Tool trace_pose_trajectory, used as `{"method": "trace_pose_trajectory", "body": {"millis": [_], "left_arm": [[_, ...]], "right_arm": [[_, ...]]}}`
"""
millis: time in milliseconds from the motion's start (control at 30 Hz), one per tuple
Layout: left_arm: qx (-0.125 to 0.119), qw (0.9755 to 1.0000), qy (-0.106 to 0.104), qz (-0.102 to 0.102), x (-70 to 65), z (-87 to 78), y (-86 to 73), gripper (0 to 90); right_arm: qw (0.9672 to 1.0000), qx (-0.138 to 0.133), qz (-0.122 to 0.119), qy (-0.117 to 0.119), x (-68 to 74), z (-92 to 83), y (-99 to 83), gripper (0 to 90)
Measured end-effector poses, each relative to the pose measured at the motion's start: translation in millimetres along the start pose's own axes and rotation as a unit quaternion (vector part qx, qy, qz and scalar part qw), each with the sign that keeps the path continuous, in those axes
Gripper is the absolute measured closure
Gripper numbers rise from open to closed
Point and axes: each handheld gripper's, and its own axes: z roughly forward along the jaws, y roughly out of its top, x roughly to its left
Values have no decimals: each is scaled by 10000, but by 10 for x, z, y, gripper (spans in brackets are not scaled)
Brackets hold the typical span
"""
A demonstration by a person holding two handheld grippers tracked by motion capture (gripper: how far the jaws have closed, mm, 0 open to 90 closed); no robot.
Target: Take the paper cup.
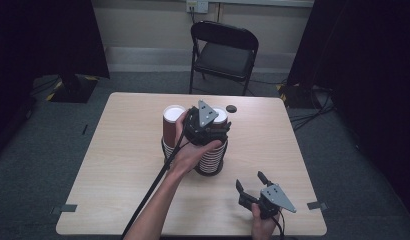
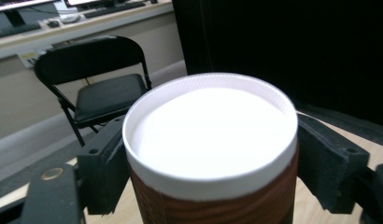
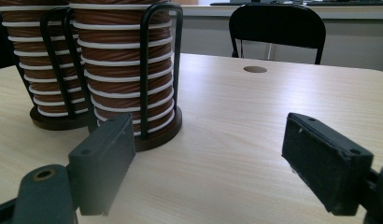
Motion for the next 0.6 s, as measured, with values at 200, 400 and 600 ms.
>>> {"method": "trace_pose_trajectory", "body": {"millis": [200,400,600], "left_arm": [[-17,10000,-67,-53,26,5,-16,212],[-196,9997,-103,-143,32,-4,-54,215],[-280,9993,-71,-236,33,-9,-42,215]], "right_arm": [[10000,-5,1,-4,-2,-1,0,164],[10000,-6,-10,-13,2,0,0,164],[10000,-8,-19,-18,2,0,0,164]]}}
